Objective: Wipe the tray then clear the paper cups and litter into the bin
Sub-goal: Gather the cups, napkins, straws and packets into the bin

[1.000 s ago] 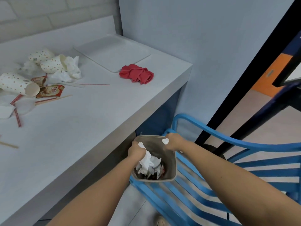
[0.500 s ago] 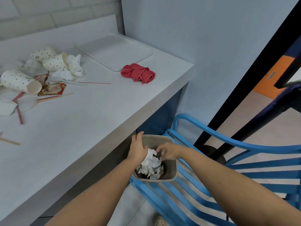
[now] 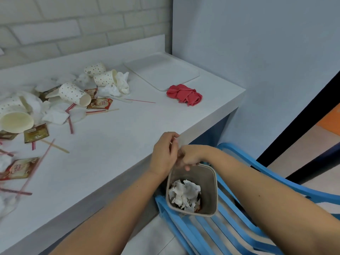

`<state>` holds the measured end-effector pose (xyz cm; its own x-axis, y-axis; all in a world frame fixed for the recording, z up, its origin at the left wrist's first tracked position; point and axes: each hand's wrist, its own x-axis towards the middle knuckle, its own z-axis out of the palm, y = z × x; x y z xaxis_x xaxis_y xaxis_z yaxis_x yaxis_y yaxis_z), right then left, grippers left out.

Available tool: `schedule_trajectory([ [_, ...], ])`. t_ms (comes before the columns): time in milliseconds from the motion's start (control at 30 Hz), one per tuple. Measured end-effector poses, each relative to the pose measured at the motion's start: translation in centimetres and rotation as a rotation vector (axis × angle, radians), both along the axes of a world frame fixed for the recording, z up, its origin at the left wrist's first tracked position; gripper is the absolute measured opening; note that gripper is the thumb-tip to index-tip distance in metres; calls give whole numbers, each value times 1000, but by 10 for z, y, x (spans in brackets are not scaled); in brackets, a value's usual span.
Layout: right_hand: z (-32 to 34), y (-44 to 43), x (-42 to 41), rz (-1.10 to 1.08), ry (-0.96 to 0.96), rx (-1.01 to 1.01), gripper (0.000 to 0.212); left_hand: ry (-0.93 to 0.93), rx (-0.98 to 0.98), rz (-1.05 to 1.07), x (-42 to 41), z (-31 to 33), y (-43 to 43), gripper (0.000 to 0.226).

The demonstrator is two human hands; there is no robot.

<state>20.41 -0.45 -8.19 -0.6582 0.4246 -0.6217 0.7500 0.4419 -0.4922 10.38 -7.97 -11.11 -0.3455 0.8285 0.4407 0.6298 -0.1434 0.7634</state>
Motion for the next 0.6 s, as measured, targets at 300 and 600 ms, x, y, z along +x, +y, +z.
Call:
schedule_trajectory([
  [300, 52, -28, -96, 212, 165, 129, 24, 67, 50, 269, -85, 41, -45, 11],
  [600, 57, -90, -193, 336, 335, 206, 18, 151, -75, 510, -168, 52, -130, 12],
])
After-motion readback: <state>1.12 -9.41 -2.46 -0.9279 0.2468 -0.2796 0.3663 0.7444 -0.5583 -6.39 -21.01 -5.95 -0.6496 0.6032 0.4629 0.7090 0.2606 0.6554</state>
